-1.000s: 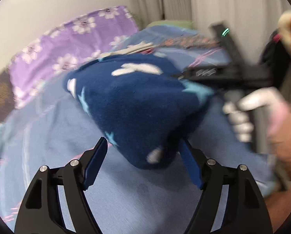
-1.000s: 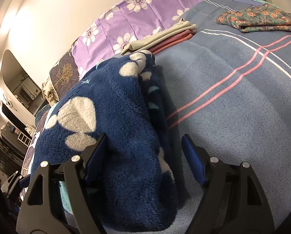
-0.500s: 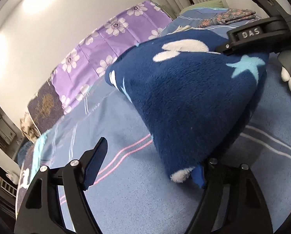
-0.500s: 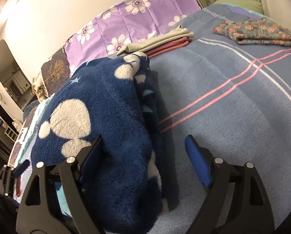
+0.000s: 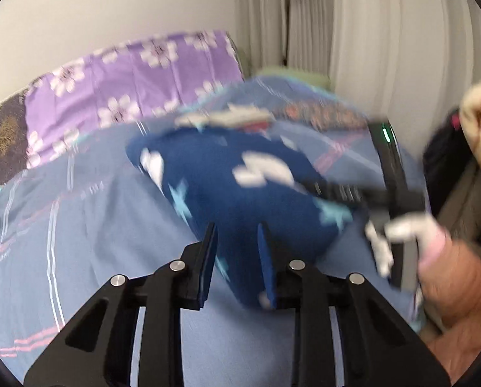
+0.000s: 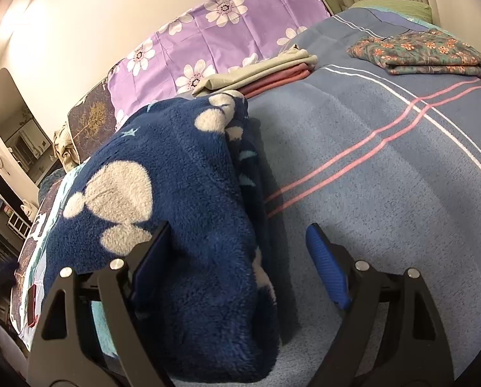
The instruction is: Fold small clothes
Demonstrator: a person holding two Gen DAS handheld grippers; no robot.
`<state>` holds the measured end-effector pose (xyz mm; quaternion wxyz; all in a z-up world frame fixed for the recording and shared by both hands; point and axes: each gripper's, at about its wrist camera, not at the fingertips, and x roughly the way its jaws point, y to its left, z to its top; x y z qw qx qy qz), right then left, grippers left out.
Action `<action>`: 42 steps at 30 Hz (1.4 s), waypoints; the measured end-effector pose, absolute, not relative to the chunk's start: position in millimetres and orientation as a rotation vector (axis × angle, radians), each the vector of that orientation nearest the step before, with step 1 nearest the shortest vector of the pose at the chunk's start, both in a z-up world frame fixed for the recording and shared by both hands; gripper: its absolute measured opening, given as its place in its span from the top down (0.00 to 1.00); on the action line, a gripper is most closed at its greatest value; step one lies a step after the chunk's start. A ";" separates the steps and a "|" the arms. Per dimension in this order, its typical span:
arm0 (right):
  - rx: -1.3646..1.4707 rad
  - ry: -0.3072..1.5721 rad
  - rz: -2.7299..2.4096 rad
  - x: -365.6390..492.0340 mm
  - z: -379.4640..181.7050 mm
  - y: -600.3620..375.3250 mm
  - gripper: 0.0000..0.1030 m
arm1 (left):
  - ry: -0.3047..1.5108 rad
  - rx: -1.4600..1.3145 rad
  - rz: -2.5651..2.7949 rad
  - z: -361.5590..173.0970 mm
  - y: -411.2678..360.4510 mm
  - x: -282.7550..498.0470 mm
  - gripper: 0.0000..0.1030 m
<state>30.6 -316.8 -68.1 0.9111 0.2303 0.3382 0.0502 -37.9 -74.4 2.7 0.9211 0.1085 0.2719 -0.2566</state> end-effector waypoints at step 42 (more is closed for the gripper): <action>0.349 0.758 0.191 10.5 -44.8 -297.4 0.73 | 0.662 0.349 -0.593 -27.1 -131.2 45.6 0.72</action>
